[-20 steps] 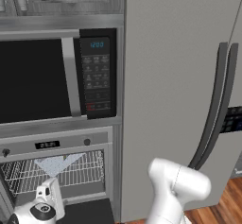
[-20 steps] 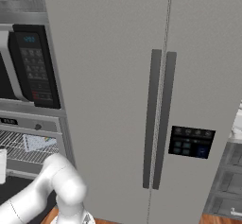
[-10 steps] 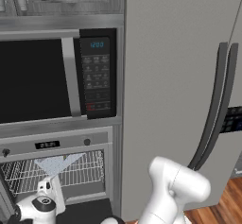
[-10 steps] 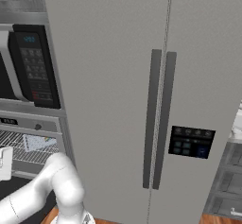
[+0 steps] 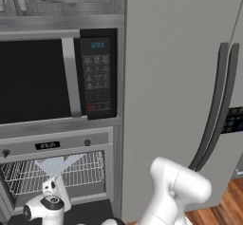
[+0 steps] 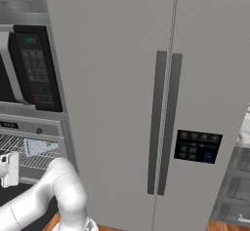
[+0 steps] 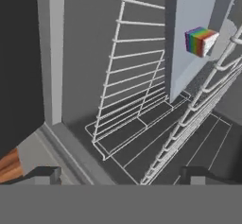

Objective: Take the baked cake out of the oven and place it on the plate for cooling. Then close the oven door.

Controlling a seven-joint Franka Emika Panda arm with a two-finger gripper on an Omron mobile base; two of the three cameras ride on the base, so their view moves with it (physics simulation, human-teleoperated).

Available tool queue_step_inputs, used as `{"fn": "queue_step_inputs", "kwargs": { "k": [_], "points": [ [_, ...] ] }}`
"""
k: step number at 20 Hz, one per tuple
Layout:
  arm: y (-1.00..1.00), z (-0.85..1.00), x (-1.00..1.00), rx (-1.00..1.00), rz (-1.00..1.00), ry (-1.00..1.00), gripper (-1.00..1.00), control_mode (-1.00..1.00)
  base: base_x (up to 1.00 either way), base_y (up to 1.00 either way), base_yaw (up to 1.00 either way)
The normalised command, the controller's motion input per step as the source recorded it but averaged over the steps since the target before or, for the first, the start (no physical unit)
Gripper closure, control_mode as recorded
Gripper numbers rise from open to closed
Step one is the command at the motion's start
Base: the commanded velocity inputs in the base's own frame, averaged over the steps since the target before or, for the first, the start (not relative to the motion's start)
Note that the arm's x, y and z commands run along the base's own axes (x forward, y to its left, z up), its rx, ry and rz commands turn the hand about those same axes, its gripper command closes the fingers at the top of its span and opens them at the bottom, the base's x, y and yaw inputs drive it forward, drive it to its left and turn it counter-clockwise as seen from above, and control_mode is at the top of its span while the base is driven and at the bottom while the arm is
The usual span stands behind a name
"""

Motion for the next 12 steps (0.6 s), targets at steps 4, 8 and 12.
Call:
{"fn": "queue_step_inputs", "kwargs": {
  "k": [4, 8, 12],
  "points": [
    [-0.4, -0.31, 0.02, 0.0, 0.27, 0.01, -1.0, -1.0, 0.0, 0.0, 0.0],
    [-0.45, -0.16, 0.13, 0.0, 0.25, 0.01, -1.0, -1.0, 0.0, 0.0, 0.0],
    [-0.21, -0.14, 0.28, 0.0, 0.19, 0.02, -1.0, -1.0, 0.0, 0.0, 0.0]
  ]
}}
